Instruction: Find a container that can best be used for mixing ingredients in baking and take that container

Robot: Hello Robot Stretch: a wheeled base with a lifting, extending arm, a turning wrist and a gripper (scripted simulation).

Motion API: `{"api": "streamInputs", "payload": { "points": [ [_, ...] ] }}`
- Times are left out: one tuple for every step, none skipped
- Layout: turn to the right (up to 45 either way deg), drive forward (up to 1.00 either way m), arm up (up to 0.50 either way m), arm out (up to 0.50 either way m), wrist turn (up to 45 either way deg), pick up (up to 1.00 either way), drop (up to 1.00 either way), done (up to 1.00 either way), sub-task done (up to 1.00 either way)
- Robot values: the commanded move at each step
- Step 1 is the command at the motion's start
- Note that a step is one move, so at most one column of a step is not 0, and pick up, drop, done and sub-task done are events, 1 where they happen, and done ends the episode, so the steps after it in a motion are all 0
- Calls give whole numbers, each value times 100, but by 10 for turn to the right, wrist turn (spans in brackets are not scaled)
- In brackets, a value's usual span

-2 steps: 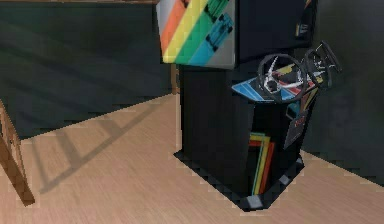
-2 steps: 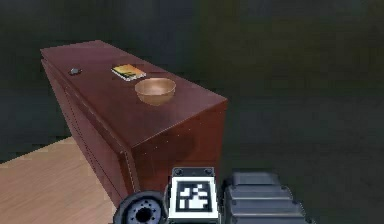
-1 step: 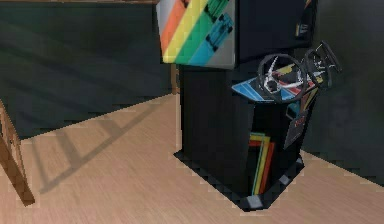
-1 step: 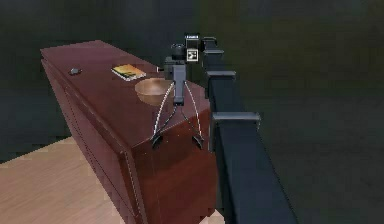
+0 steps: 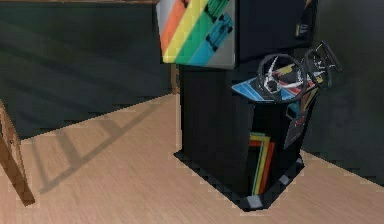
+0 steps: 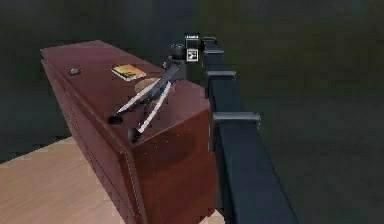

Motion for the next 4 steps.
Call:
{"api": "streamInputs", "payload": {
  "points": [
    [0, 0, 0, 0, 450, 0, 0, 0, 0],
    [0, 0, 0, 0, 450, 0, 0, 0, 0],
    [0, 0, 0, 0, 150, 0, 0, 0, 0],
    [0, 0, -4, 0, 0, 0, 0, 0, 0]
  ]
}}
